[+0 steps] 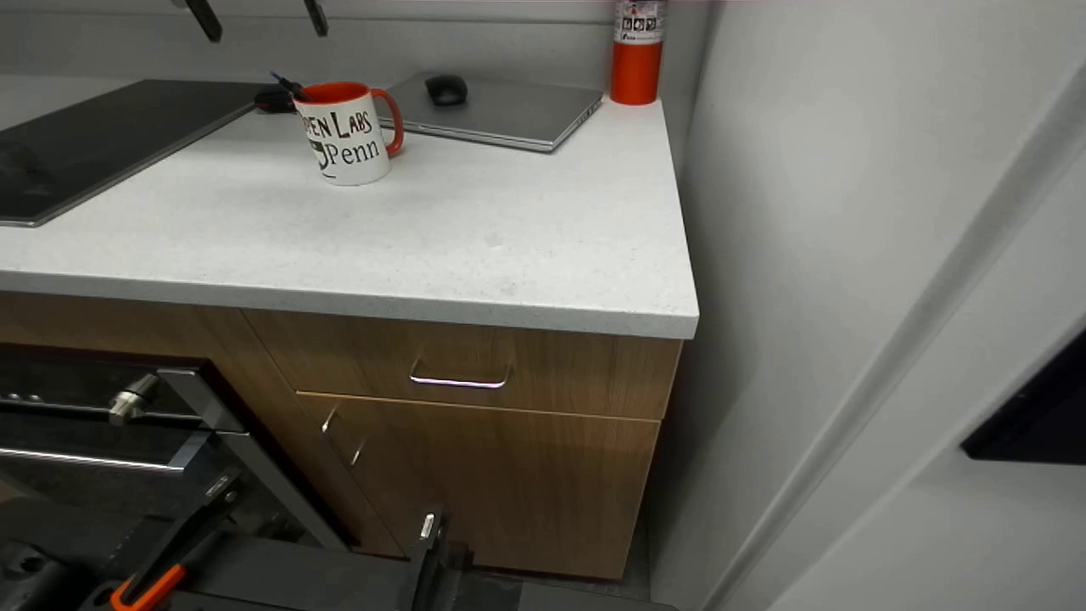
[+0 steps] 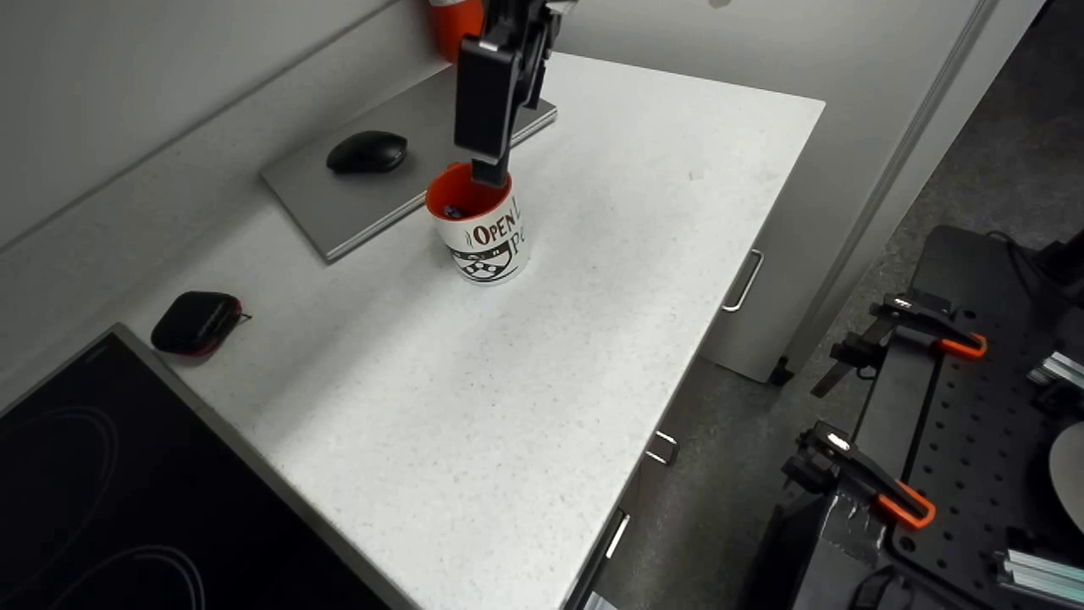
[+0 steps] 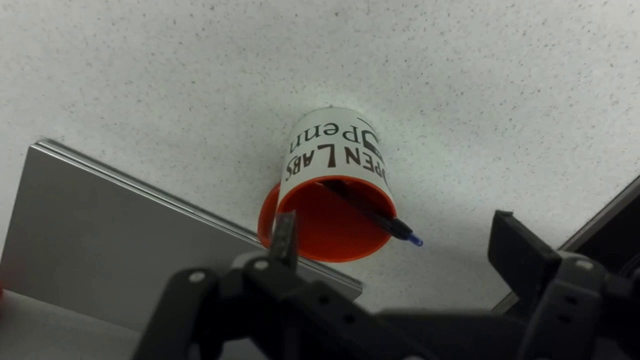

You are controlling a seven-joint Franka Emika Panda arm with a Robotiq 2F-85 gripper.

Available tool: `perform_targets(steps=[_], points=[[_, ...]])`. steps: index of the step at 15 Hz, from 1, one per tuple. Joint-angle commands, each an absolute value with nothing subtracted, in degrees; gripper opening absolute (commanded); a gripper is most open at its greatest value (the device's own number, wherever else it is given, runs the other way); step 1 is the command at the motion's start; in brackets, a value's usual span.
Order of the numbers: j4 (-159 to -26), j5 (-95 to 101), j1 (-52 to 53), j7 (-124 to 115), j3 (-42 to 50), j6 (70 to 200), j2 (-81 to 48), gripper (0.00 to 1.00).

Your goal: Take the pen out of the mug and put it on the counter

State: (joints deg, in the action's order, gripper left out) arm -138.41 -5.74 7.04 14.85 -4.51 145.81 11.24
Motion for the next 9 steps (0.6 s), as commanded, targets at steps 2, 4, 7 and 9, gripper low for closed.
perform_targets(steps=[2,4,7,9], points=[[-138.13,-5.47,7.43,14.56,-4.17,145.65,11.14,1.00],[-138.08,-5.46,7.43,14.56,-4.17,145.65,11.14,1.00],[-137.31,-6.11,7.96,15.03,-4.38,146.11,10.13,1.00],[-136.96,-4.96,8.00,14.07,-5.00,146.44,9.71,1.00]])
